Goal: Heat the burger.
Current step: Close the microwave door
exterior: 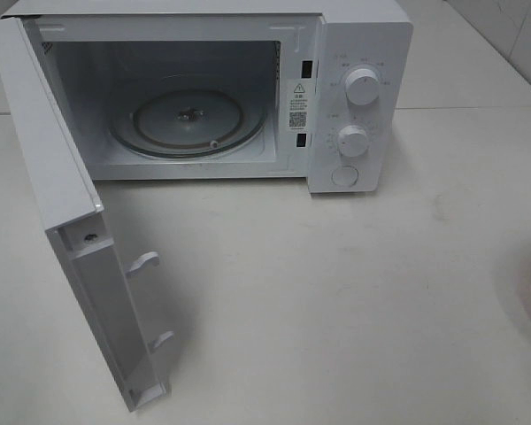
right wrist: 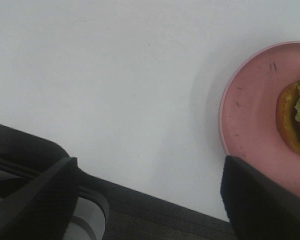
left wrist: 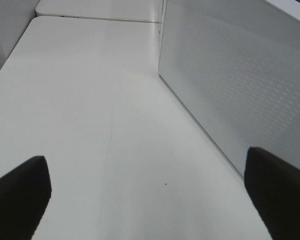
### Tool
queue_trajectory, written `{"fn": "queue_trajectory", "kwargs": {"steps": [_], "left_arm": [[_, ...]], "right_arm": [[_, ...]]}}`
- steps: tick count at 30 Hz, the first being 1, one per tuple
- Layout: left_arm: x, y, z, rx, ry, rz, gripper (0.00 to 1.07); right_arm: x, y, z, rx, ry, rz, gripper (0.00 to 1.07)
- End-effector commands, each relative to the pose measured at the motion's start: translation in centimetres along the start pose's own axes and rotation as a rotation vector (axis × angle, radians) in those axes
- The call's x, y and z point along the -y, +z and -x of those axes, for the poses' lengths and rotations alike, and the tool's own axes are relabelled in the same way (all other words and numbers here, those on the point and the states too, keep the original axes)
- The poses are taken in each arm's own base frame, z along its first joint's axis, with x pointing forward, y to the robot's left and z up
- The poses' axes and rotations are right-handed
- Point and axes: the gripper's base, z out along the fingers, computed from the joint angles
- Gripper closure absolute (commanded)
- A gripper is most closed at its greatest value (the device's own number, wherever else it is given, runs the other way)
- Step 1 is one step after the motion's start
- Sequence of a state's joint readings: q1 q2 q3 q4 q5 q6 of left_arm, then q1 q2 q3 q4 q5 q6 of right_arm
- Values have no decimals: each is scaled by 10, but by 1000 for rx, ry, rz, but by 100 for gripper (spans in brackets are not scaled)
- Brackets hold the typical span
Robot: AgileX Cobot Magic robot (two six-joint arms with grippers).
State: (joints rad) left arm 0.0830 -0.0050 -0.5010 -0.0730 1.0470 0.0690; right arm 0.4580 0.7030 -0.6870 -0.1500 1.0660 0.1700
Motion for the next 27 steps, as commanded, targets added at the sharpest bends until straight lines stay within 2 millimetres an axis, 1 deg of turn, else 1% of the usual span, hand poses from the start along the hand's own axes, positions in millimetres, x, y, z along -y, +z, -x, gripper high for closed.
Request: {"fn": "queue_trajectory", "kwargs": {"steps": [1,2,3,4,5,6,7,8,10,13,14,16,18,23,27], "left_arm": [[1,-2,-1,25,-6,-2,9],[1,-2,-1,25,-6,-2,9],[1,-2,-1,25,-6,-2,9],[1,-2,-1,25,-6,-2,9],[1,-2,-1,25,-6,-2,9],[1,-2,-1,25,-6,-2,9],[1,-2,-1,25,-6,-2,9],[1,-2,-1,25,-6,-2,9],[1,-2,-1,25,-6,-2,9],[1,-2,-1,25,-6,-2,9],[1,-2,-1,25,-6,-2,9],[1,-2,-1,25,-6,-2,9],[1,-2,-1,25,-6,-2,9],[1,-2,-1,25,-6,-2,9],[1,-2,-1,25,-6,-2,9]], "right_arm": [[4,-10,-22,24,-33,1,32],[4,-10,-22,24,-33,1,32],[6,-17,-33,65,-36,1,32],[7,-19,-39,83,-32,1,32],[7,-19,-39,83,-32,1,32],[9,-23,-49,116,-10,-4,32],[10,-25,-54,134,3,-10,32],[10,-25,-54,134,3,-10,32],[15,-36,-75,247,73,-52,32],[15,-38,-80,274,91,-64,32],[16,-40,-88,312,118,-85,32],[16,-43,-91,336,130,-95,32],[15,-50,-101,410,179,-132,32],[12,-53,-106,450,213,-129,32],[9,-57,-111,552,233,-131,33]]}}
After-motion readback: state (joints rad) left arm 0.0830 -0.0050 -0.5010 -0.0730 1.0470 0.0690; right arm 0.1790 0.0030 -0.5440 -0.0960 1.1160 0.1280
